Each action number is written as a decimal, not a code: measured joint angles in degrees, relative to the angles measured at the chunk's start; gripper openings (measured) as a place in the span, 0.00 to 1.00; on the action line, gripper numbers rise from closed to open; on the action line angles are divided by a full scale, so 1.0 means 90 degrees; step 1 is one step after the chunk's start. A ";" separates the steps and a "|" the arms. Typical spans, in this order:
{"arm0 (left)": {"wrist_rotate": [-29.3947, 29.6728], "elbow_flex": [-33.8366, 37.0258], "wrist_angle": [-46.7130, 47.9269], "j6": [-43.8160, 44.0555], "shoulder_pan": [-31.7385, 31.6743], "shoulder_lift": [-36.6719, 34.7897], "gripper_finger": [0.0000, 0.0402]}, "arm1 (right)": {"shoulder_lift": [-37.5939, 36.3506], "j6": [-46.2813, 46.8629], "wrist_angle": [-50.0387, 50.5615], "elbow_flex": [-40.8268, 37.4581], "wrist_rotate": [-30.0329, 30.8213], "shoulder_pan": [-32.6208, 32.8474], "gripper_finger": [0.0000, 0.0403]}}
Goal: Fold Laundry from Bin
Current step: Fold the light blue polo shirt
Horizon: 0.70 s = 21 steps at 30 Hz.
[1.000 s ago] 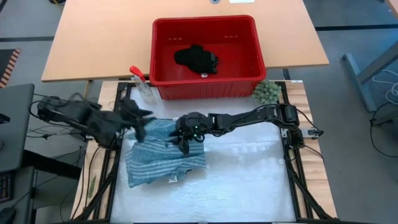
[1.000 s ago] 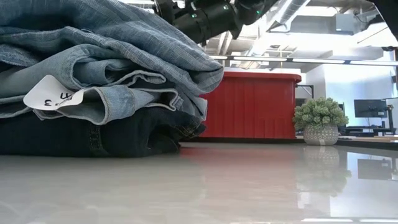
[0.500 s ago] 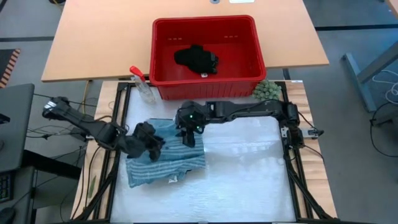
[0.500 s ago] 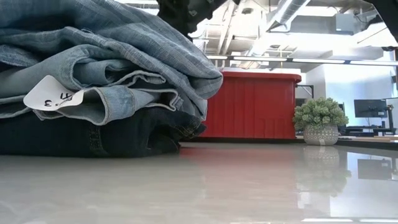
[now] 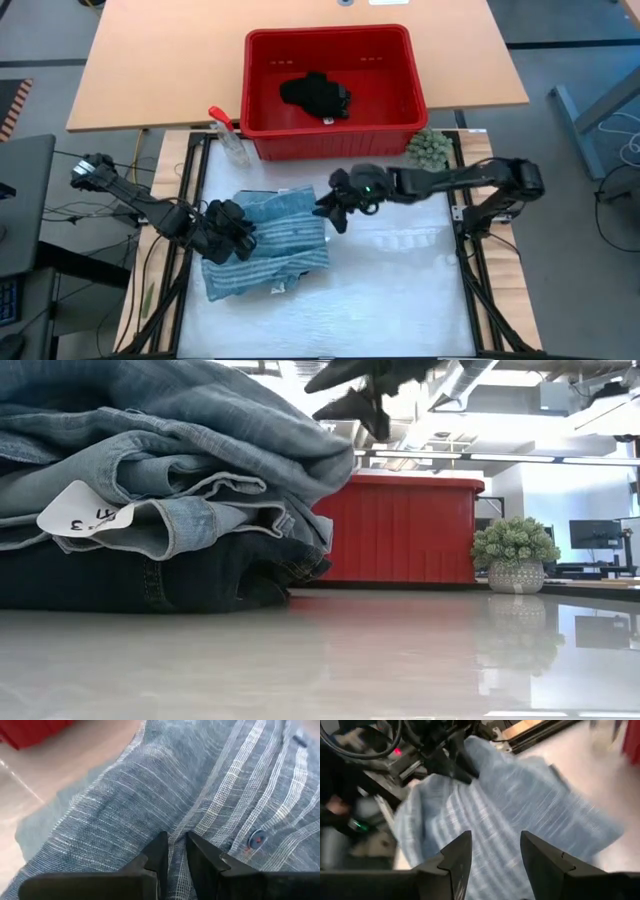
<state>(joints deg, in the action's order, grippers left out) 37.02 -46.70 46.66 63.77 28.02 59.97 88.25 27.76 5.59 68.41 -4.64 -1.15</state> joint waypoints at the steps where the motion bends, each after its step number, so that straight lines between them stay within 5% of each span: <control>1: 0.0077 0.0000 -0.0020 -0.0030 0.0001 0.0000 0.15 | -0.0100 0.0302 -0.0434 -0.0352 0.0005 0.0042 0.49; 7: 0.0373 0.0000 -0.0016 -0.0286 -0.0041 -0.0001 0.15 | -0.0502 0.1420 -0.1705 -0.1335 0.0138 0.0115 0.49; 13: 0.0853 0.0000 -0.0003 -0.0216 -0.0133 -0.0047 0.15 | -0.0945 0.2410 -0.2643 -0.2350 0.1836 0.0274 0.49; 16: 0.0900 0.0000 -0.0016 -0.0131 -0.0130 -0.0042 0.15 | -0.0939 0.3057 -0.3512 -0.2776 0.1725 0.0196 0.49; 21: 0.0748 0.0000 -0.0151 -0.0531 -0.0130 -0.0043 0.22 | -0.0634 0.4293 -0.3364 -0.2860 0.1185 -0.0177 0.57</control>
<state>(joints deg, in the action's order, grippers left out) 43.75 -46.70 45.30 59.00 26.85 59.58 82.54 66.39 -24.69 42.67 6.02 -2.75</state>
